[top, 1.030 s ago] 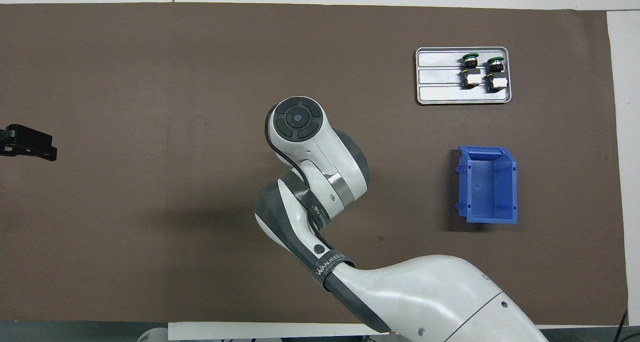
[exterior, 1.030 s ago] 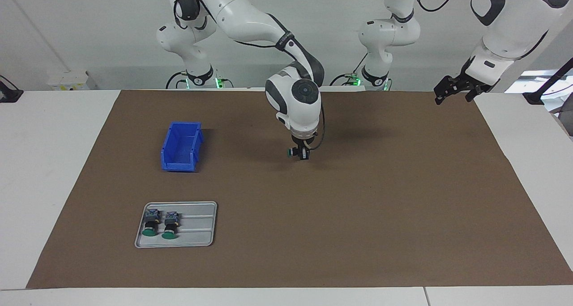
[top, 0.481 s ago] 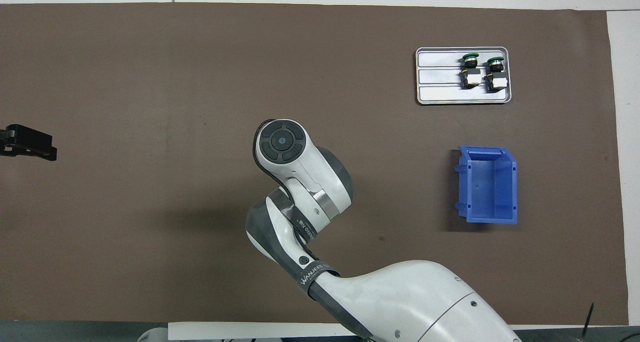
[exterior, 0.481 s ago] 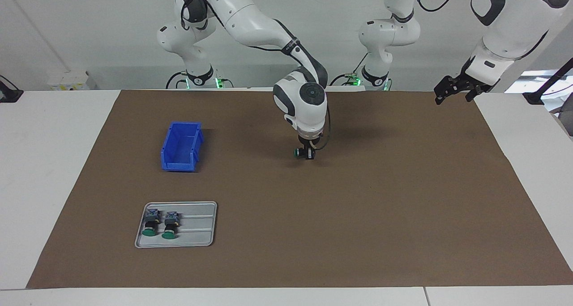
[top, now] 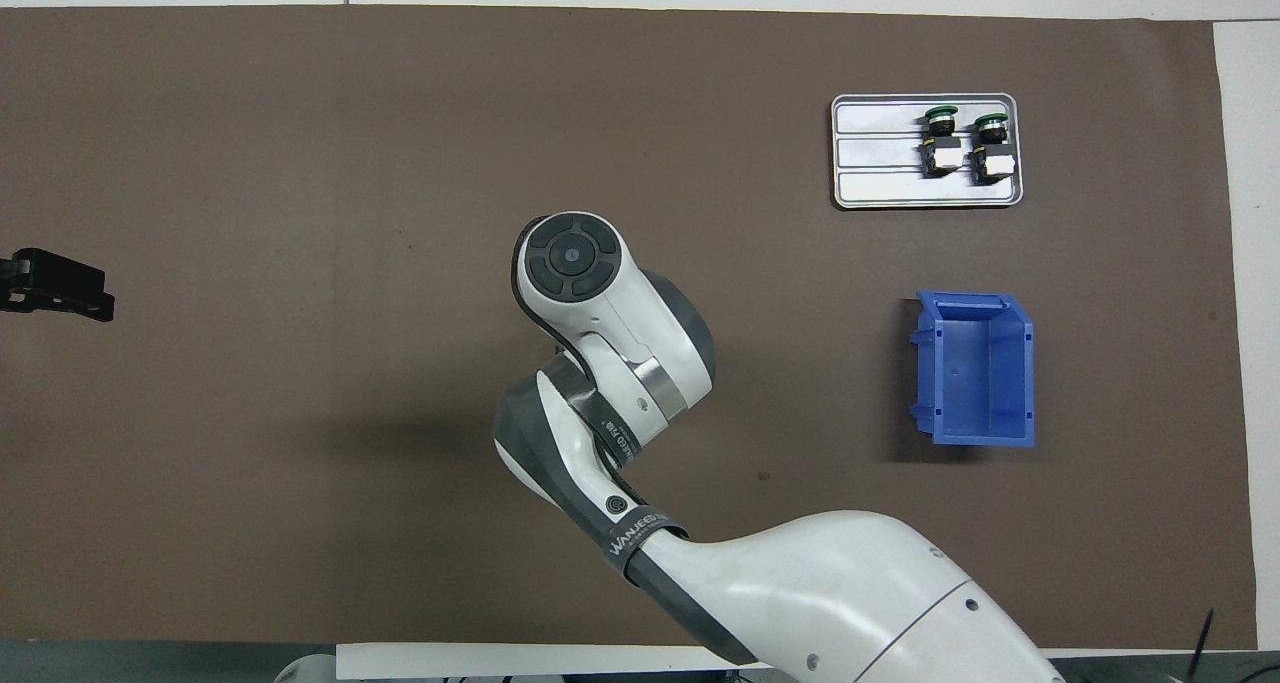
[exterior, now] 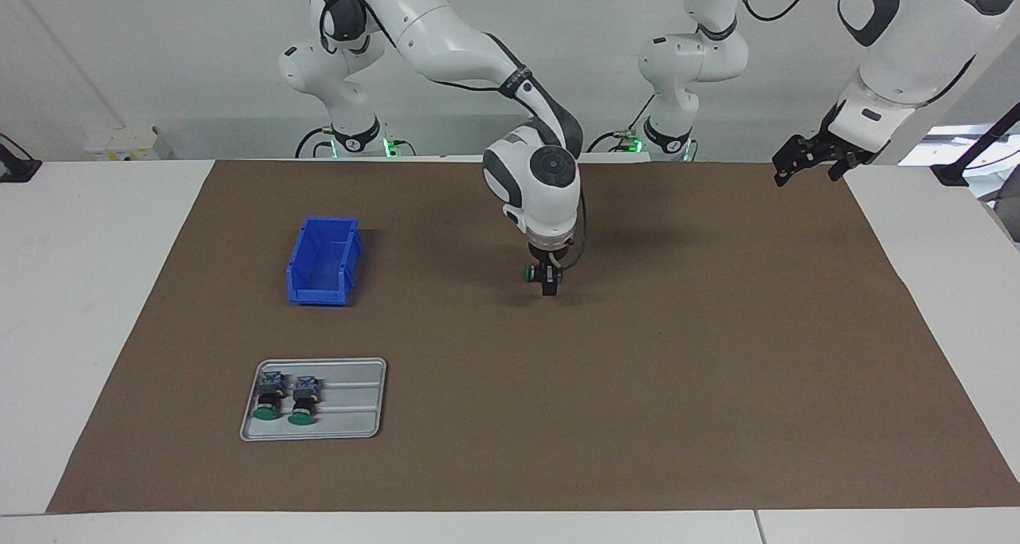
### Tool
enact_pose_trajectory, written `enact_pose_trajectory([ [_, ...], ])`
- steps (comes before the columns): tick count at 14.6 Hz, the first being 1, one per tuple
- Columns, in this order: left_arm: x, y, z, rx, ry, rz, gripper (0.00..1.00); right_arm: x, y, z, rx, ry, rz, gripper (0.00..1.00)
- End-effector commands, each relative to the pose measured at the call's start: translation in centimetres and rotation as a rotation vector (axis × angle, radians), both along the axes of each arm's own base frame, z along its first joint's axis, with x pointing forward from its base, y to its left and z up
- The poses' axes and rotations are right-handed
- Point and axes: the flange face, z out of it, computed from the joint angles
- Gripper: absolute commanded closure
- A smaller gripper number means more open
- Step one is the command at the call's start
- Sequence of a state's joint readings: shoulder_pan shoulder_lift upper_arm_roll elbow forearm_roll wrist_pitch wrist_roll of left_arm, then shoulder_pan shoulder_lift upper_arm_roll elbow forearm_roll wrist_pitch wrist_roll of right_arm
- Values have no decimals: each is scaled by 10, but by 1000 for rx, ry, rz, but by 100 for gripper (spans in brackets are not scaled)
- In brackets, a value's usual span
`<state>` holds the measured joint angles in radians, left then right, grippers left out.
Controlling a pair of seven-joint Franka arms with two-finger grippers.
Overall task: Place and press button with both arms
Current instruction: 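Carry the green button to the table center and set it down, then withdraw the right gripper while the left gripper reaches toward the button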
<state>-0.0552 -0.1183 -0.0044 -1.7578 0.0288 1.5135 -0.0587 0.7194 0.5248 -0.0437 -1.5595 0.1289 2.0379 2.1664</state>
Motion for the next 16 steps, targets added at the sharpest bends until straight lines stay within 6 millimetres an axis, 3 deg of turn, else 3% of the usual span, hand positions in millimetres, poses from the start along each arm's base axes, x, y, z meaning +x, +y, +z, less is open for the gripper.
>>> enact_pose_trajectory([
  [1, -6, 4, 2, 25, -16, 60, 0, 25, -66, 65, 22, 19, 145, 3],
  [4, -5, -10, 0, 42, -34, 185, 0, 44, -151, 117, 57, 50, 371, 2],
  [6, -8, -41, -15, 58, -35, 270, 0, 50, -196, 138, 81, 65, 490, 2],
  [10, -10, -94, -36, 77, -52, 456, 0, 50, -261, 165, 138, 69, 796, 2],
  [12, -10, -138, -54, 52, -48, 572, 0, 51, -299, 179, 160, 58, 954, 2],
  [15, -10, -183, -79, 58, -37, 680, 1, 51, -351, 204, 141, 24, 1163, 2],
  [16, -5, -205, -97, 53, -39, 755, 1, 50, -365, 212, 131, 12, 1219, 2],
])
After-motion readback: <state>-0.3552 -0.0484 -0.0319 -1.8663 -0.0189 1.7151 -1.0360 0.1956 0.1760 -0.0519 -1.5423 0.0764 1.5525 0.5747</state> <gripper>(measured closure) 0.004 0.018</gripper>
